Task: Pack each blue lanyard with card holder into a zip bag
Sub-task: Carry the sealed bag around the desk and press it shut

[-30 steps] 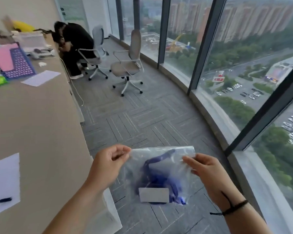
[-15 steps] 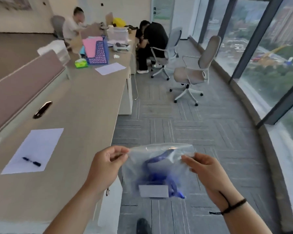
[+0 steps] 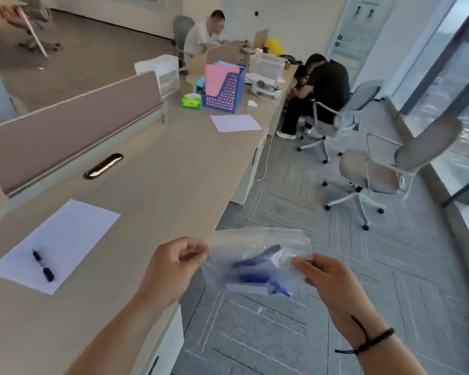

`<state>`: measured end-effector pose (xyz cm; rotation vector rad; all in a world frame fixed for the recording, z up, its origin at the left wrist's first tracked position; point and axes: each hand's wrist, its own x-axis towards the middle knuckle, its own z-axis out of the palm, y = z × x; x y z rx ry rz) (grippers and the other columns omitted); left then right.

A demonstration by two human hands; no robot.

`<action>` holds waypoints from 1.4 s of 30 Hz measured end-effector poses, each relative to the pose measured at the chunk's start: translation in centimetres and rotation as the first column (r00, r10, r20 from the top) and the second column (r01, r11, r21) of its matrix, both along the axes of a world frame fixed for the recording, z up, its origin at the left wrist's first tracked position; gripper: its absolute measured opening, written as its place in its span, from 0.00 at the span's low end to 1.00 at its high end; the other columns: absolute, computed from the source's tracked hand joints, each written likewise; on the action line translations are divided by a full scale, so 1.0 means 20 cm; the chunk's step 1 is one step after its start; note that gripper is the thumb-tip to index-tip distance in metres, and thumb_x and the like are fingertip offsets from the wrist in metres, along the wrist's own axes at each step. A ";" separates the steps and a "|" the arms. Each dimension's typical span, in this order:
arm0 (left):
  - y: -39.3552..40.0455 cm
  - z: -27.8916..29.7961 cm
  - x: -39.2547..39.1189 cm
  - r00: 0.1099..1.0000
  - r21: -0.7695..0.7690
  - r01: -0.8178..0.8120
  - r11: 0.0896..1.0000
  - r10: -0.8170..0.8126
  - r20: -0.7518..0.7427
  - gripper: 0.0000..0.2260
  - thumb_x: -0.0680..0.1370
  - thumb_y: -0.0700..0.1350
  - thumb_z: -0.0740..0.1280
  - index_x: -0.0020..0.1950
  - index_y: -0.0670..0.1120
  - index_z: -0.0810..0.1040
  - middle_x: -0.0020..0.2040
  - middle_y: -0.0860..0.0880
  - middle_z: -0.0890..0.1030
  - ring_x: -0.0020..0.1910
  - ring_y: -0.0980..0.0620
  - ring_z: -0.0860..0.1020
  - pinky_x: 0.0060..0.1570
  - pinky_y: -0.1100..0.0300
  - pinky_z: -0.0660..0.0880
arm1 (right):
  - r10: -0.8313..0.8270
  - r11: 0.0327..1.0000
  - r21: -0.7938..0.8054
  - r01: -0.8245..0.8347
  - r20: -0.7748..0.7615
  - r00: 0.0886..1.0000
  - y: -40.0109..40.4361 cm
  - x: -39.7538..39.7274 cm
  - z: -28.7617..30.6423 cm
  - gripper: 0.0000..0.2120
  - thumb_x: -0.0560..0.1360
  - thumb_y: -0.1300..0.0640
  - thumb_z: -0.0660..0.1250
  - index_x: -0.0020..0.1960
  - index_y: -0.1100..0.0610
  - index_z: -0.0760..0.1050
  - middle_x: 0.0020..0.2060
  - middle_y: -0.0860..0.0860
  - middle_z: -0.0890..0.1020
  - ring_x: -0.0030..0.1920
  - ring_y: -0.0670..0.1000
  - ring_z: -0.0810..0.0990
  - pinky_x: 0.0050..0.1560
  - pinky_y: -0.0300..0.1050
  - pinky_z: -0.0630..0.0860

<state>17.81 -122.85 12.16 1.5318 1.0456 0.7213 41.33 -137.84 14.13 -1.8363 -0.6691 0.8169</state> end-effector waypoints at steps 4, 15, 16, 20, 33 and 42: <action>0.23 0.04 -0.03 0.987 0.018 -0.156 0.988 0.157 -0.028 0.08 0.76 0.37 0.71 0.43 0.50 0.84 0.42 0.55 0.87 0.43 0.61 0.84 0.48 0.63 0.74 | 0.137 0.990 -0.014 -0.138 -0.013 0.990 0.40 0.06 -0.02 0.07 0.76 0.56 0.71 0.42 0.51 0.86 0.44 0.61 0.85 0.41 0.55 0.78 0.46 0.51 0.71; 0.69 -0.06 -0.27 0.765 0.103 -0.584 0.805 0.588 -0.262 0.06 0.78 0.44 0.70 0.47 0.56 0.81 0.44 0.63 0.84 0.45 0.69 0.80 0.40 0.74 0.71 | 0.606 0.791 -0.026 -0.611 -0.103 0.789 1.61 -0.08 -0.20 0.08 0.75 0.58 0.72 0.39 0.53 0.86 0.39 0.52 0.87 0.41 0.48 0.80 0.47 0.43 0.73; 0.72 -0.07 -0.29 0.723 0.106 -0.629 0.771 0.629 -0.285 0.06 0.78 0.44 0.70 0.48 0.57 0.80 0.43 0.63 0.84 0.43 0.69 0.79 0.38 0.73 0.71 | 0.655 0.750 -0.028 -0.661 -0.106 0.748 1.72 -0.10 -0.21 0.07 0.75 0.58 0.71 0.39 0.54 0.86 0.37 0.49 0.87 0.40 0.46 0.81 0.46 0.39 0.73; 0.84 -0.11 -0.30 0.566 0.095 -0.765 0.637 0.736 -0.371 0.07 0.77 0.46 0.72 0.47 0.59 0.80 0.40 0.65 0.84 0.39 0.65 0.80 0.37 0.68 0.72 | 0.801 0.589 0.003 -0.808 -0.134 0.584 2.14 -0.19 -0.27 0.08 0.76 0.61 0.69 0.41 0.57 0.85 0.27 0.43 0.83 0.30 0.38 0.78 0.34 0.28 0.70; 0.98 -0.19 -0.22 0.184 0.237 -0.888 0.394 0.777 -0.602 0.06 0.76 0.43 0.72 0.46 0.54 0.85 0.38 0.61 0.84 0.39 0.62 0.81 0.39 0.75 0.70 | 0.980 0.198 -0.103 -0.975 -0.010 0.200 2.71 -0.40 -0.51 0.07 0.74 0.57 0.73 0.40 0.46 0.84 0.55 0.46 0.78 0.58 0.44 0.77 0.56 0.36 0.69; 0.92 -0.26 -0.34 0.216 0.121 -0.890 0.441 0.638 -0.739 0.09 0.76 0.41 0.70 0.40 0.54 0.82 0.37 0.57 0.84 0.39 0.57 0.80 0.42 0.64 0.75 | 0.990 -0.072 -0.100 -0.992 0.110 -0.083 2.73 -0.50 -0.68 0.11 0.75 0.54 0.71 0.36 0.55 0.83 0.68 0.27 0.63 0.72 0.29 0.58 0.68 0.36 0.60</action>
